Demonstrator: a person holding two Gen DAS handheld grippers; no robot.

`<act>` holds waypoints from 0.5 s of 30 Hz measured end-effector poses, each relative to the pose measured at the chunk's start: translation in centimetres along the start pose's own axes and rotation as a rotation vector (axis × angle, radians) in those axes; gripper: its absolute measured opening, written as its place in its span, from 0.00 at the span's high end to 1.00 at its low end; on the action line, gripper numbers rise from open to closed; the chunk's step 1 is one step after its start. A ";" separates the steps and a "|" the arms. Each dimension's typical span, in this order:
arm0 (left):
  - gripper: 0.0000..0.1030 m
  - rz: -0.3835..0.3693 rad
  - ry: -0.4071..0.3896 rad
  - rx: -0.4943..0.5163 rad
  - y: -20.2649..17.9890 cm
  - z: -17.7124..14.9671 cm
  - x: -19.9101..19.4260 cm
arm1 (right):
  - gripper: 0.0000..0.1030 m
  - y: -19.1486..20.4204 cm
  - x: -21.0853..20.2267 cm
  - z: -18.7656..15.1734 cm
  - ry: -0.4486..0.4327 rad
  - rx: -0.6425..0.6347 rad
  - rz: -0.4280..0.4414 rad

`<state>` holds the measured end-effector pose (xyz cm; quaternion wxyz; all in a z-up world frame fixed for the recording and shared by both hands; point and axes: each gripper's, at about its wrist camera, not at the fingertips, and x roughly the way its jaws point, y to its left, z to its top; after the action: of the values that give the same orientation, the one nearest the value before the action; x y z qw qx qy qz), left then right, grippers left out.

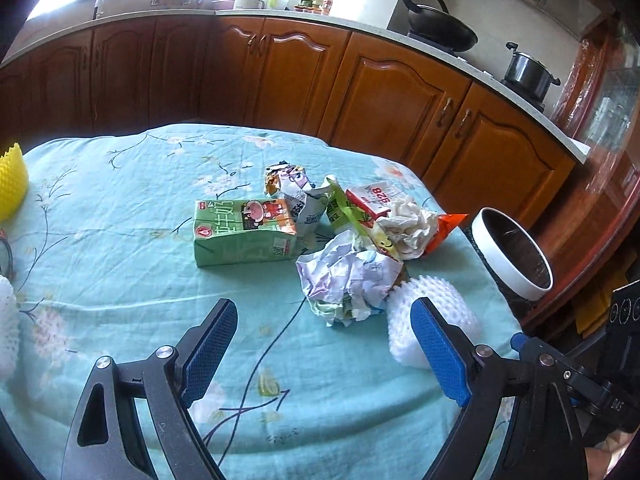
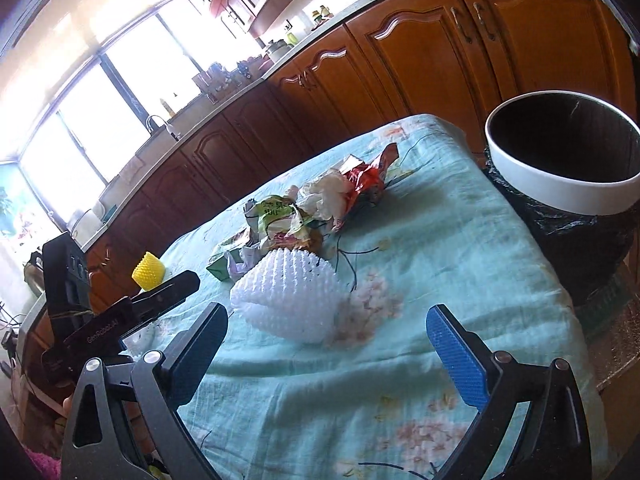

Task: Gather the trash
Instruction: 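Move both grippers back to the table toward the crumpled paper and foam net, then grasp the crumpled white paper with the left gripper while the right gripper grasps the white foam net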

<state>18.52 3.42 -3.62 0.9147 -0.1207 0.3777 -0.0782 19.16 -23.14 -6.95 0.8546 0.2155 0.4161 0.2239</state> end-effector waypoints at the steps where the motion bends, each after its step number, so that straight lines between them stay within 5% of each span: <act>1: 0.14 0.003 0.008 0.002 0.2 0.1 0.4 | 0.02 0.2 0.5 0.0 0.014 0.001 0.007; 6: 0.15 0.001 0.042 0.007 0.3 0.8 2.0 | 0.06 0.7 1.8 0.3 0.047 0.009 0.023; 11: 0.17 -0.004 0.061 0.027 0.3 1.4 4.3 | 0.21 0.3 3.0 0.8 0.078 0.036 0.048; 15: 0.33 -0.024 0.091 0.052 -0.2 1.7 6.3 | 0.31 -0.5 4.5 0.8 0.125 0.072 0.069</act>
<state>24.09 2.05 -6.62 0.8984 -0.0977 0.4152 -0.1042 22.38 -21.13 -9.55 0.8104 0.2461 0.4686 0.2510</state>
